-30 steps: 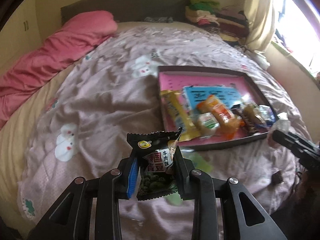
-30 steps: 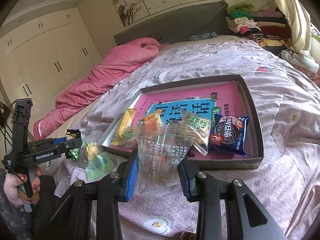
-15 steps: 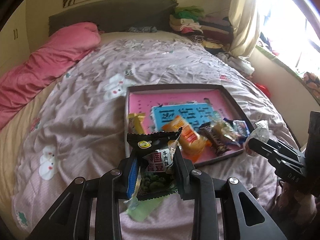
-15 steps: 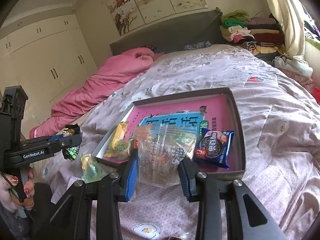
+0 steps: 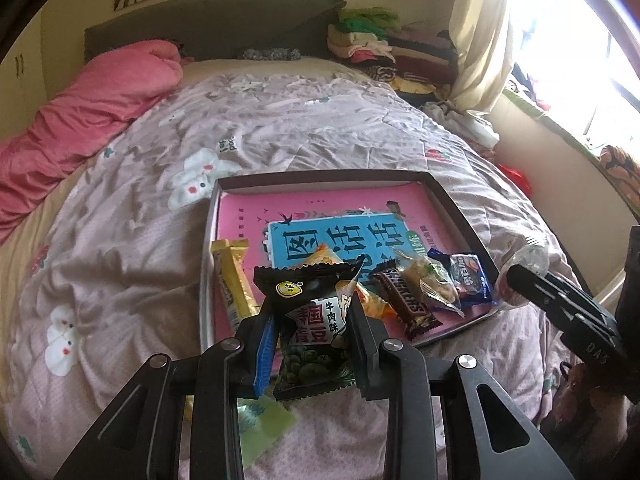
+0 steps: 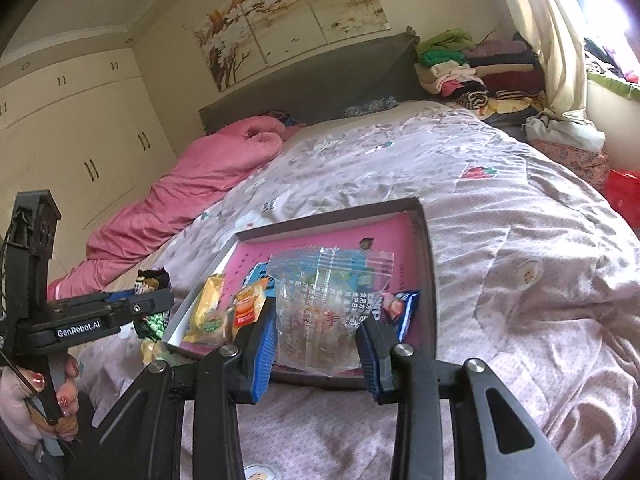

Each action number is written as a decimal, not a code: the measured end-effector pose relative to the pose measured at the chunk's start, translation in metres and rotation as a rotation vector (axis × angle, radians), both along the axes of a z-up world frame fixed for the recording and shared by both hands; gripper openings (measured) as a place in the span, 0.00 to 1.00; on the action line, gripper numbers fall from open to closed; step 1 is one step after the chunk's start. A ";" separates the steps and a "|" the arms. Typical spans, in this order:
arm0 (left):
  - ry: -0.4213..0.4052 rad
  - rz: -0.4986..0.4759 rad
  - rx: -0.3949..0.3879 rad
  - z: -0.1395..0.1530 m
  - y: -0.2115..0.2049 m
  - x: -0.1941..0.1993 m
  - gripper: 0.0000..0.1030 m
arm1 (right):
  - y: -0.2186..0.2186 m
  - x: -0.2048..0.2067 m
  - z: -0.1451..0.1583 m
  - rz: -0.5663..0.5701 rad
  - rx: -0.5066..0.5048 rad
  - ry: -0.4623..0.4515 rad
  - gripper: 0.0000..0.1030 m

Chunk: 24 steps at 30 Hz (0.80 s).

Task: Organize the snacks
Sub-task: 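Lift both held bags and carry them over the tray, then open the right tool to drop the clear bag while the left tool releases the pea snack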

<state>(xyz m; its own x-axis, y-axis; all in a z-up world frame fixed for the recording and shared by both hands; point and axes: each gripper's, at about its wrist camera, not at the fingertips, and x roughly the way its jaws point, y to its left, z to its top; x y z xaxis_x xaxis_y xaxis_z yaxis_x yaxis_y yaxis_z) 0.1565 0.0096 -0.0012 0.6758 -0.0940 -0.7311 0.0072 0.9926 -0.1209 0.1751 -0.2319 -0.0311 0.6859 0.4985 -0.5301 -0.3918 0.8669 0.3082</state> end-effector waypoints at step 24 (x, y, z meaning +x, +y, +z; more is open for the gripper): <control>0.074 -0.013 -0.009 -0.038 -0.017 0.032 0.31 | -0.017 0.020 0.000 -0.084 -0.026 -0.014 0.36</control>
<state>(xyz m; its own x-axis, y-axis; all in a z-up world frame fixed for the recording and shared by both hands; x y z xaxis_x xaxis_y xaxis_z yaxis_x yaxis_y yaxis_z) 0.1883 -0.0070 -0.0395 0.6185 -0.1093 -0.7781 0.0109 0.9914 -0.1306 0.1954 -0.2489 -0.0314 0.7323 0.4249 -0.5321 -0.3216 0.9046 0.2797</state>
